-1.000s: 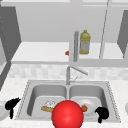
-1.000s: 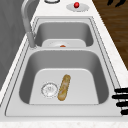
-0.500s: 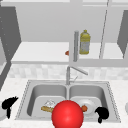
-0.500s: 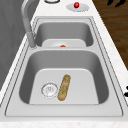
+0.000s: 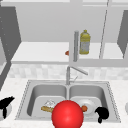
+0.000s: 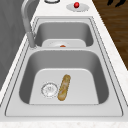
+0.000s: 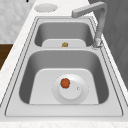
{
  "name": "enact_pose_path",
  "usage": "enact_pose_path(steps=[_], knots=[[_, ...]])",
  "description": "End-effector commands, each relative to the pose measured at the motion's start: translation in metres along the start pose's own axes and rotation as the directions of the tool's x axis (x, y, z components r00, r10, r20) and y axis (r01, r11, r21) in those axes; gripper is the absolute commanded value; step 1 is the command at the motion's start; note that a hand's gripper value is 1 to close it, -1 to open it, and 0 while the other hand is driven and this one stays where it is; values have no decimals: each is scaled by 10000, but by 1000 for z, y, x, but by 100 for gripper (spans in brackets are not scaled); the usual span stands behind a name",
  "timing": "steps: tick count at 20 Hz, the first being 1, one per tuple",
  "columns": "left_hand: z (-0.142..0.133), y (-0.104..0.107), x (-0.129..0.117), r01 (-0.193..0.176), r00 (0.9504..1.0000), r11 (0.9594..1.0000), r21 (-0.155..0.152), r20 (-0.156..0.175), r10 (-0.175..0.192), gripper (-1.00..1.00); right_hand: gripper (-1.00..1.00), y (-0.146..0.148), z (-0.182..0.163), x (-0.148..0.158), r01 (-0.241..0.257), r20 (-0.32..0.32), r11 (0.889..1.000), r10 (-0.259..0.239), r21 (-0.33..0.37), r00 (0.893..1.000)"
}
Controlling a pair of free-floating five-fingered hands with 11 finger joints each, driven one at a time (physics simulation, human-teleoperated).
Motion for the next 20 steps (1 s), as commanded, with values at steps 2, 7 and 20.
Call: enact_pose_path(steps=[2,7,20], knots=[[10,6,3,595,9977,9979,266,-334,-586,-100,0,0,0,0,0,0,10000,0,0,10000],[13,29,8,412,9987,9988,275,-314,-403,-100,0,0,0,0,0,0,10000,0,0,10000],[59,93,28,-217,9997,9984,530,-107,223,-100,0,0,0,0,0,0,10000,0,0,10000]])
